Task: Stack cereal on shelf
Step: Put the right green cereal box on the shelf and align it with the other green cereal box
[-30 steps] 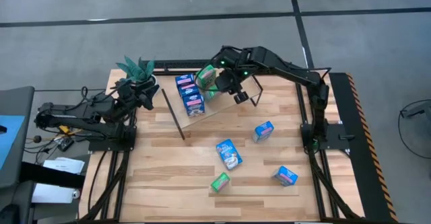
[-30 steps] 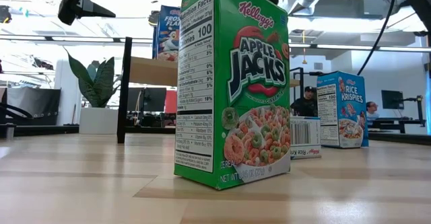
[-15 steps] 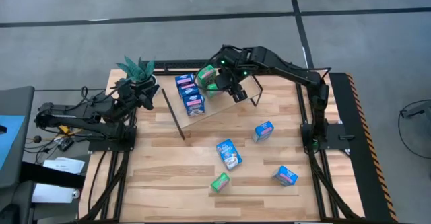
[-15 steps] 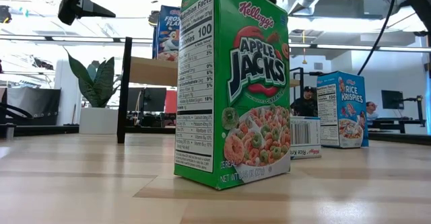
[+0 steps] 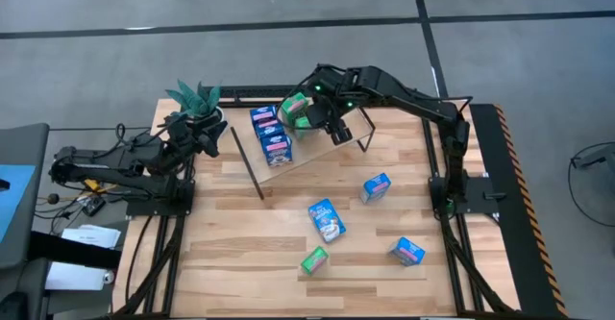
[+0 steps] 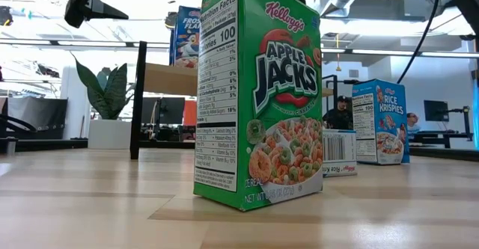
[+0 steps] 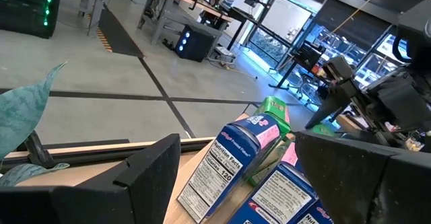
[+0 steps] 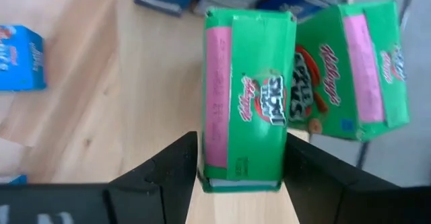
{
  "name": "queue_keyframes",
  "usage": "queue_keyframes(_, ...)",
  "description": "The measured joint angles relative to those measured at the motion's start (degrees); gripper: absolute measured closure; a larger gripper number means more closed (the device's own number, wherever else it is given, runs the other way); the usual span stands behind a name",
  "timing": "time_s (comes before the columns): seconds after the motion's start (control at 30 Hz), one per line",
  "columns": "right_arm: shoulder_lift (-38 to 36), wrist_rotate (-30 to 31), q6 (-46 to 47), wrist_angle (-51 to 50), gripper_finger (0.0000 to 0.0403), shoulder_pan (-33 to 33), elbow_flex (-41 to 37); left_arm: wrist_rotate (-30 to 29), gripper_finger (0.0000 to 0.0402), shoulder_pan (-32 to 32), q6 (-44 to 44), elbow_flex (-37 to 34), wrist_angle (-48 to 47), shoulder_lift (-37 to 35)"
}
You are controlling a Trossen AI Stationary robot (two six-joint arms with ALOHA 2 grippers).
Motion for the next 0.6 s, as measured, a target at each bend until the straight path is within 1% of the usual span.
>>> queue_keyframes(0.07, 0.0, 1.4, -0.1, 0.0, 0.0173, 0.0, 0.0, 0.0, 0.0119, 0.0, 0.0, 0.0, 0.0, 0.0)
queue_keyframes(0.5, -0.1, 1.2, 1.5, -0.9, 0.0173, -0.1, 7.7, 0.0, 0.0119, 0.0, 0.0, 0.0, 0.0, 0.0)
queue_keyframes(0.6, -0.1, 2.8, 2.6, -2.2, 0.0173, -0.1, 8.8, 0.0, 0.0119, 0.0, 0.0, 0.0, 0.0, 0.0)
